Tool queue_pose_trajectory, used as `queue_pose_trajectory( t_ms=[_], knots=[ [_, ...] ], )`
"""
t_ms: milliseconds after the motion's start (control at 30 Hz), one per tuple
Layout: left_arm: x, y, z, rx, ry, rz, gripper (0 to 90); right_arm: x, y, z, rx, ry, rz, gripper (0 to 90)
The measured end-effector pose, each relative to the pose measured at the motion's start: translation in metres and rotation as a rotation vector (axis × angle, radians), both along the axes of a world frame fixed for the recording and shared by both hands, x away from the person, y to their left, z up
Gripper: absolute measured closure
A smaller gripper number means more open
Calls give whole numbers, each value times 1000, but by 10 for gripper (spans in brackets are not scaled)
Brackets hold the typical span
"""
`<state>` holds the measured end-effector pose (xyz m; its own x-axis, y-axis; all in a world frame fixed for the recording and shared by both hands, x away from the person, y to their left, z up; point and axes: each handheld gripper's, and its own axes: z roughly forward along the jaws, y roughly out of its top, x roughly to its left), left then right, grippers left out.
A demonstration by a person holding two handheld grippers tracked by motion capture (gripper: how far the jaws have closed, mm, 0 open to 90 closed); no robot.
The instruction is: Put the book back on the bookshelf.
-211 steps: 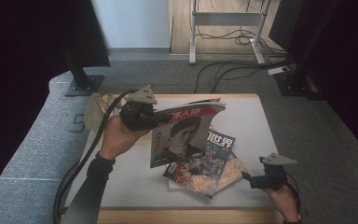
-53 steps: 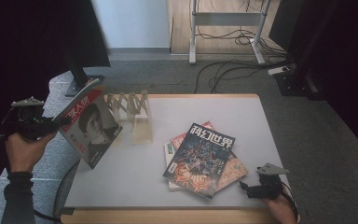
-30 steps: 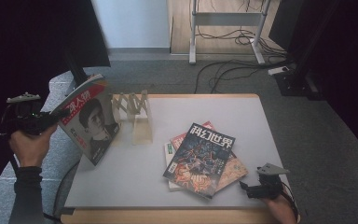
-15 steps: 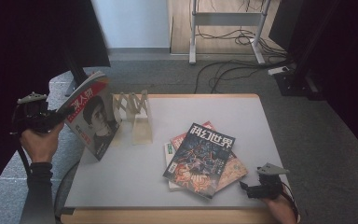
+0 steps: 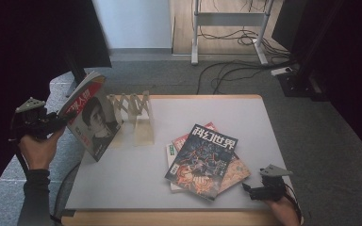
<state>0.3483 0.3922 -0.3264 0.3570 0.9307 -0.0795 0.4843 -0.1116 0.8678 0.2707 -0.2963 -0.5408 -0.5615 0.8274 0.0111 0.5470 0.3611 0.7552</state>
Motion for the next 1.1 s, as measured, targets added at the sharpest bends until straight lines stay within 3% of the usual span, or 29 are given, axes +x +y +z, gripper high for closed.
queue_pose_trajectory(
  t_ms=[233, 533, 733, 867, 967, 1100],
  knots=[
    [-12, 2, -6, -7, -8, -27, 393, 0, 0, 0, 0, 0, 0, 14],
    [-30, -10, -24, 45, 29, -73, 179, 0, 0, 0, 0, 0, 0, 14],
    [-40, -17, -31, 37, 49, -103, 142, 0, 0, 0, -1, 1, 1, 14],
    [-47, -24, -39, 43, 88, -133, 94, 0, 0, 0, -1, 0, 1, 14],
    [-53, -30, -46, 19, 94, -168, 94, 0, 0, 0, 0, 2, -1, 14],
    [-58, -38, -51, 28, 87, -198, 83, 0, 0, 0, 0, 2, -1, 14]
  ],
)
